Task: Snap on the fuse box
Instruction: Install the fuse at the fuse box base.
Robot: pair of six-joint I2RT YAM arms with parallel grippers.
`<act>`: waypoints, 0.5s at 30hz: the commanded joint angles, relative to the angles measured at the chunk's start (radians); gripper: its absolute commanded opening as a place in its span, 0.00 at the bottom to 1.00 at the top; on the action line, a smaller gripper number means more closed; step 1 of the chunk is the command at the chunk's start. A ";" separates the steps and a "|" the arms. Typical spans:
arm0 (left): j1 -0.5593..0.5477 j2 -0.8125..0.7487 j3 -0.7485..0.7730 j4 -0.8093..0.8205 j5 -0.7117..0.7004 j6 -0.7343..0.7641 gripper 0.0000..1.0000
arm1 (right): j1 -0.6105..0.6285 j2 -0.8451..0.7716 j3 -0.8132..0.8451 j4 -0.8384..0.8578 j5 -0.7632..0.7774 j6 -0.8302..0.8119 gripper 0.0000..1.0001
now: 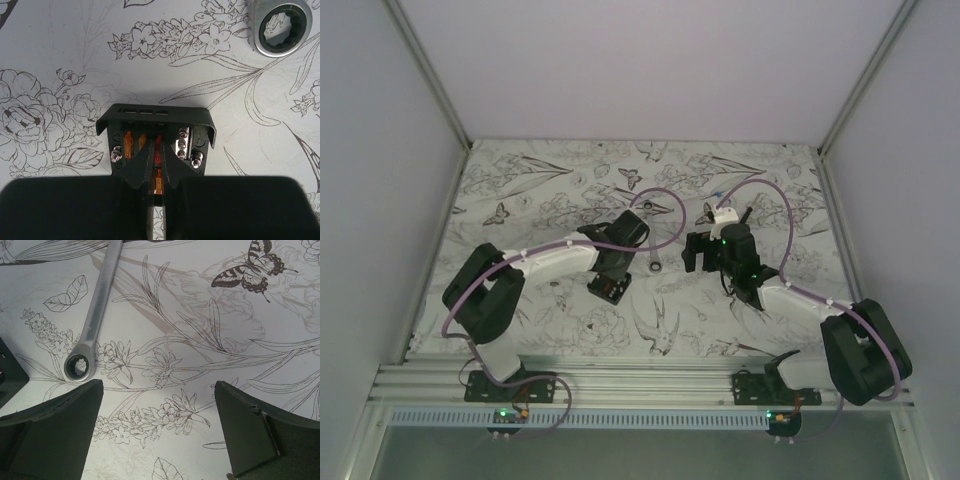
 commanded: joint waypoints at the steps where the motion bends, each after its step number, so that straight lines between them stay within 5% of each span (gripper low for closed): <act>1: -0.003 0.073 -0.011 -0.012 0.002 0.000 0.00 | -0.007 0.004 0.020 0.025 -0.008 -0.009 1.00; 15: -0.011 0.122 -0.101 -0.017 -0.061 -0.074 0.00 | -0.007 0.006 0.017 0.028 -0.016 -0.008 1.00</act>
